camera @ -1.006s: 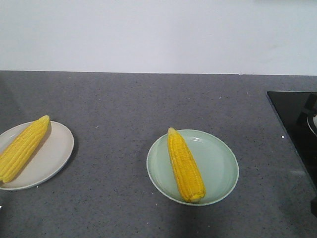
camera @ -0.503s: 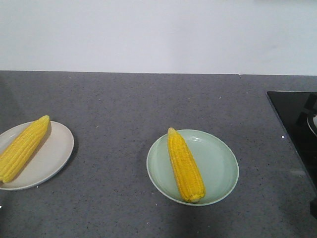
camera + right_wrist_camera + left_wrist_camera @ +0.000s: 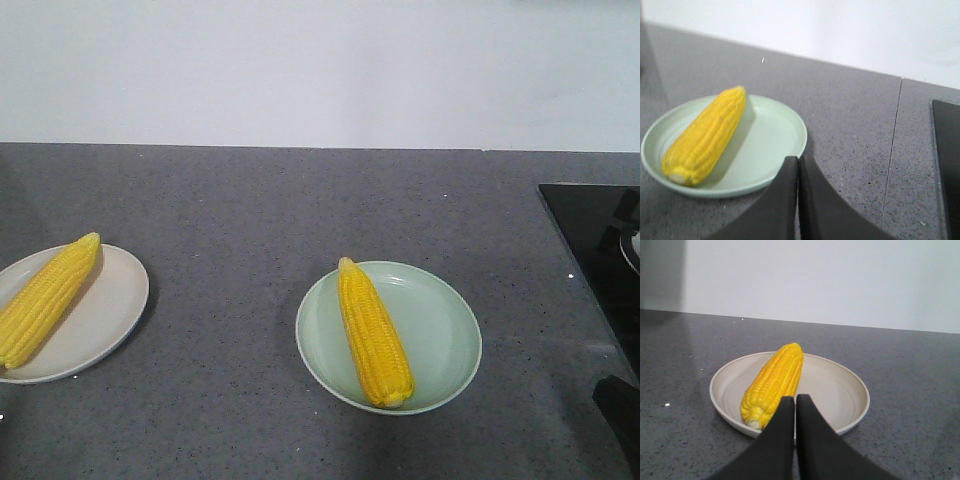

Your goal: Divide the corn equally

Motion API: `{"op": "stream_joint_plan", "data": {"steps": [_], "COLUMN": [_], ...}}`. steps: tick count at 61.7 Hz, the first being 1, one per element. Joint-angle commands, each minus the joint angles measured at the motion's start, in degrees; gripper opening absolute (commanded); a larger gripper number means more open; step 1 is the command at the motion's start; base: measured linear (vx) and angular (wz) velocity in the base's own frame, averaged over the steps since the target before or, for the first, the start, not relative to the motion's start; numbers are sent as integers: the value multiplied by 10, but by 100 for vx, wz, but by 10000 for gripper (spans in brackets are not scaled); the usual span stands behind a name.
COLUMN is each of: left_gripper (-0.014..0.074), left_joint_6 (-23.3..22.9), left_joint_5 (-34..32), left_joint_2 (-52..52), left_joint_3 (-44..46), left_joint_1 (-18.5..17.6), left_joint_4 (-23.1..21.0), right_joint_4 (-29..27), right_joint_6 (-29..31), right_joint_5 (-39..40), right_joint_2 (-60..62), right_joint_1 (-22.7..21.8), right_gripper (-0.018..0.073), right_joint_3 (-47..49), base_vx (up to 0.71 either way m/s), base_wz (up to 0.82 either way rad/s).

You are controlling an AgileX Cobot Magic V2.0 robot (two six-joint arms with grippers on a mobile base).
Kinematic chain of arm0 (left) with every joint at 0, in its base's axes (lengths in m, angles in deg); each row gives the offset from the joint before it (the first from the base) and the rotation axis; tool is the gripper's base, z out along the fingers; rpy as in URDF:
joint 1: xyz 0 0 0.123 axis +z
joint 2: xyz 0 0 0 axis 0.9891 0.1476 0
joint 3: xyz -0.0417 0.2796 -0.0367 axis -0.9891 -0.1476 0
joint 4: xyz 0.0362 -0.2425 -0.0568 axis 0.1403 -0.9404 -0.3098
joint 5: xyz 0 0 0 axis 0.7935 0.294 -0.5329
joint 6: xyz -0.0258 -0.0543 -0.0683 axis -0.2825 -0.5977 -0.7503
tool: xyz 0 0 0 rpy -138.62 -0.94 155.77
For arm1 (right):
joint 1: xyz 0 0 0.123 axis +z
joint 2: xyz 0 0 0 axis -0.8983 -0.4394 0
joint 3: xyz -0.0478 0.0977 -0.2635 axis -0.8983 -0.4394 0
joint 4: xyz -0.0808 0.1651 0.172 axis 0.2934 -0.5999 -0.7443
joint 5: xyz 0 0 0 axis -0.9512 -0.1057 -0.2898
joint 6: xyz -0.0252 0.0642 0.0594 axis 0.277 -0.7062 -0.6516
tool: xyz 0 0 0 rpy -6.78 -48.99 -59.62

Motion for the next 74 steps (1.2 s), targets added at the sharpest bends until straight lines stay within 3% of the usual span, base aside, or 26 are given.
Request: {"op": "stream_joint_plan", "data": {"steps": [1,13,23,40,74], "left_gripper": [-6,-6,-6,-6,-6], "left_joint_6": [-4,-4,-4,-4,-4], "left_joint_5": [-47,-47,-47,-47,-47], "left_joint_2": [-10,-10,-10,-10,-10], "left_joint_3": [-8,-8,-8,-8,-8], "left_joint_1": [0,0,0,0,0], "left_joint_4": [-4,-4,-4,-4,-4], "right_joint_4": [6,6,25,77,78], "right_joint_6": [-47,-121,-126,-121,-119], "right_joint_5": [108,78,39,41,41], "right_joint_2": [35,105,156,154,154], "right_joint_1": [-23,-118,-169,-178,-185], "right_gripper": [-6,-6,-6,-6,-6], "right_joint_3": [-31,-76,-81,-81,-81], "base_vx": [0,0,0,0,0], "base_wz": [0,0,0,0,0]}}
